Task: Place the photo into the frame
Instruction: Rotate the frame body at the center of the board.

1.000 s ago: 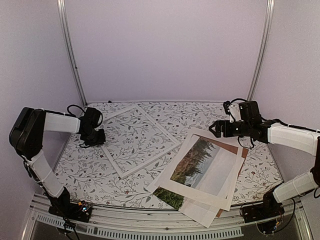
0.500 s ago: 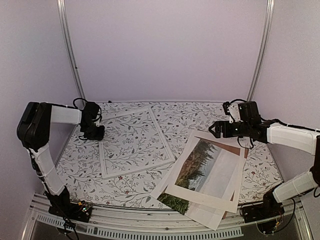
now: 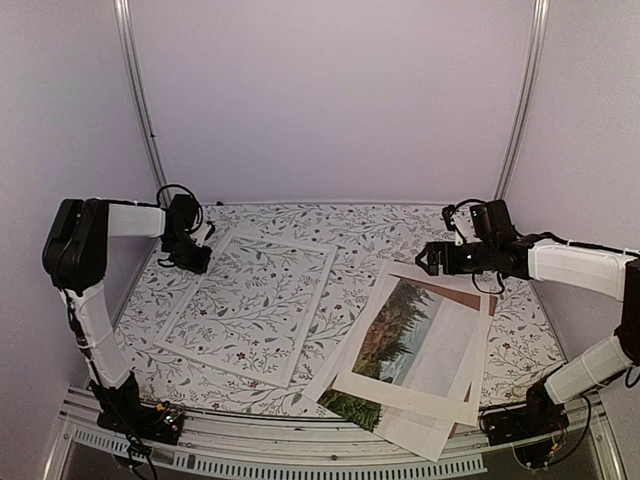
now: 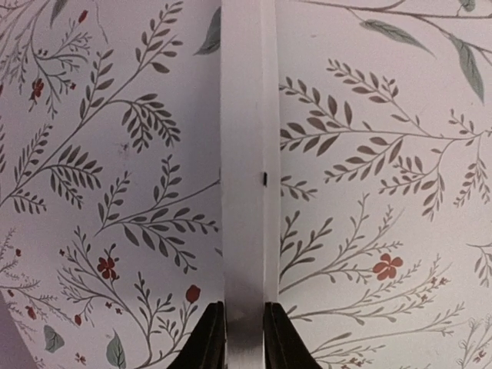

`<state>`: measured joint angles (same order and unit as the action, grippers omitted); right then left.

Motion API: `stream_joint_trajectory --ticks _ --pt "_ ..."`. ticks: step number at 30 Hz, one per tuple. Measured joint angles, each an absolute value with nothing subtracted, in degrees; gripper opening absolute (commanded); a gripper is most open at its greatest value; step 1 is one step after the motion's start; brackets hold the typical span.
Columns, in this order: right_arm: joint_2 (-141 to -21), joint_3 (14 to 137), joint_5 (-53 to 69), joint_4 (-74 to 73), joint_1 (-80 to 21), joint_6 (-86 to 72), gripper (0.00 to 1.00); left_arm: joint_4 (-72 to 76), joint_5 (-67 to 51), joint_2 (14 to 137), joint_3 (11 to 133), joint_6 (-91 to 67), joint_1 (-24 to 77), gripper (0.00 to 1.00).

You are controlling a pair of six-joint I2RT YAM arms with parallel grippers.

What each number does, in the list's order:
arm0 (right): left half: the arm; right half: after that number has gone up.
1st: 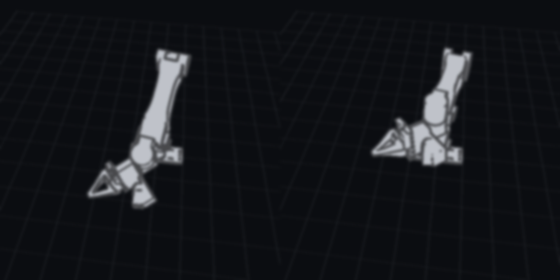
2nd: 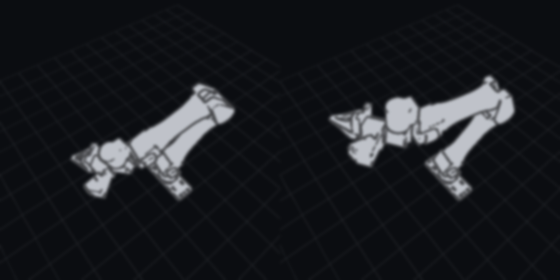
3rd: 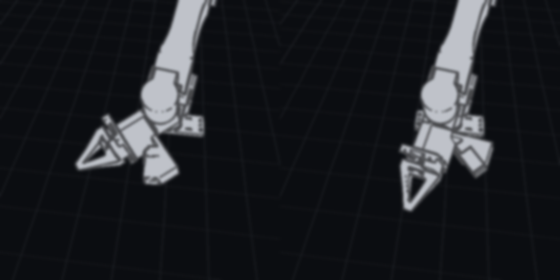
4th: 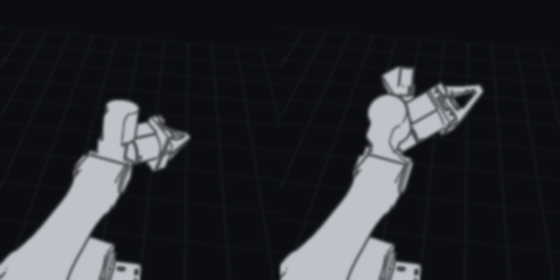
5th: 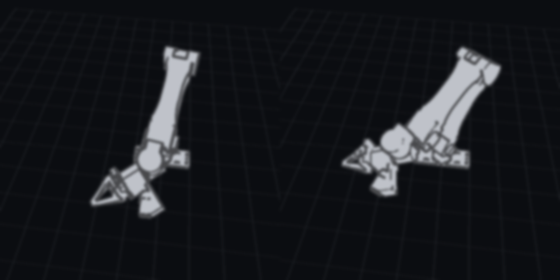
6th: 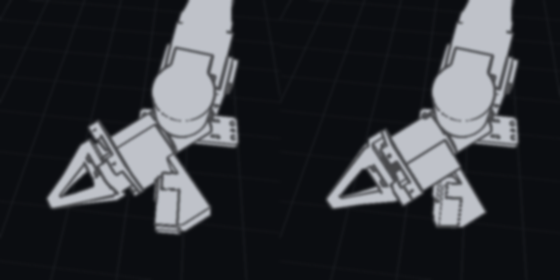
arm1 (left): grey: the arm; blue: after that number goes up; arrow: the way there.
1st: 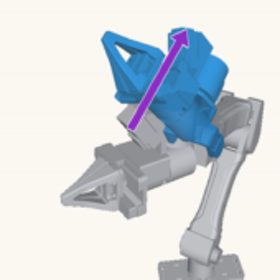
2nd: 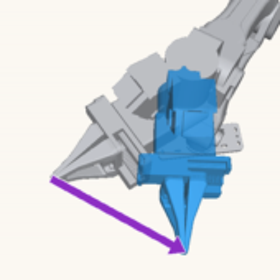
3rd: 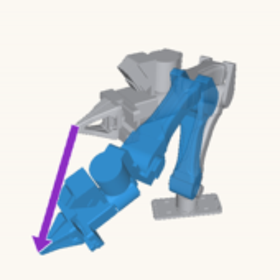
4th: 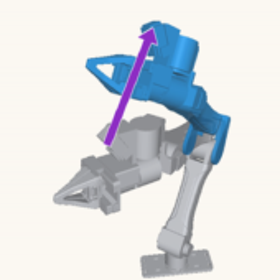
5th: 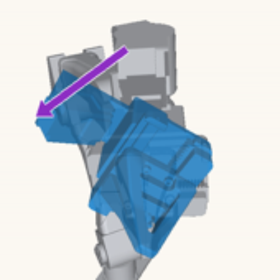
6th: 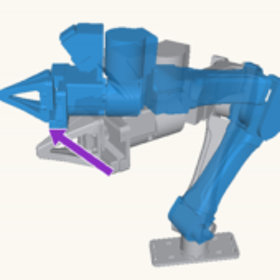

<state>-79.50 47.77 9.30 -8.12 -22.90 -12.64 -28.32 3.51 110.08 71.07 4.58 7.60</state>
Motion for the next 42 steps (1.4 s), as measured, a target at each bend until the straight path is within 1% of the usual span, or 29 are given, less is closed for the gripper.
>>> stream_joint_trajectory --ticks 7,11,14,16,24,28,31,36,40,41,42 --pt "-83.0 51.3 4.7 -14.2 -22.9 -15.2 0.99 -29.2 3.4 114.3 75.0 5.6 7.4 0.26" --pt "-83.8 51.4 3.4 -17.1 -22.0 -16.2 0.99 -29.8 3.4 114.5 75.4 2.2 7.2 0.30" --pt "-83.9 51.4 3.2 -18.5 -21.3 -16.8 0.99 -29.9 3.4 114.5 75.4 -0.6 7.0 0.30" --pt "-83.9 51.4 3.0 -19.1 -21.0 -17.0 0.99 -29.9 3.3 114.5 75.3 -2.3 7.0 0.29" --pt "-83.8 51.3 2.1 -20.1 -20.9 -17.3 0.99 -27.4 0.9 113.7 73.0 -8.1 6.8 0.14" --pt "-83.7 51.3 2.0 -20.6 -20.3 -18.1 0.99 -23.0 -0.2 111.6 68.9 -10.2 6.7 0.11" --pt "-83.7 51.2 2.4 -21.2 -18.5 -19.0 0.99 -20.0 -0.8 110.5 66.5 -12.8 6.6 0.12" --pt "-83.7 50.2 2.9 -22.2 -15.3 -20.2 0.99 -17.8 -1.0 109.8 65.1 -15.3 6.5 0.28" --pt "-83.6 49.1 2.9 -23.2 -13.3 -21.0 0.99 -18.7 -0.6 109.8 65.2 -16.7 6.5 0.44" --pt "-83.5 48.5 2.9 -23.4 -12.6 -21.1 0.99 -18.9 -0.5 109.6 65.2 -16.9 6.4 0.48" --pt "-83.3 47.9 2.9 -23.6 -11.9 -21.3 0.99 -19.7 -0.6 109.3 65.2 -17.2 6.4 0.55"
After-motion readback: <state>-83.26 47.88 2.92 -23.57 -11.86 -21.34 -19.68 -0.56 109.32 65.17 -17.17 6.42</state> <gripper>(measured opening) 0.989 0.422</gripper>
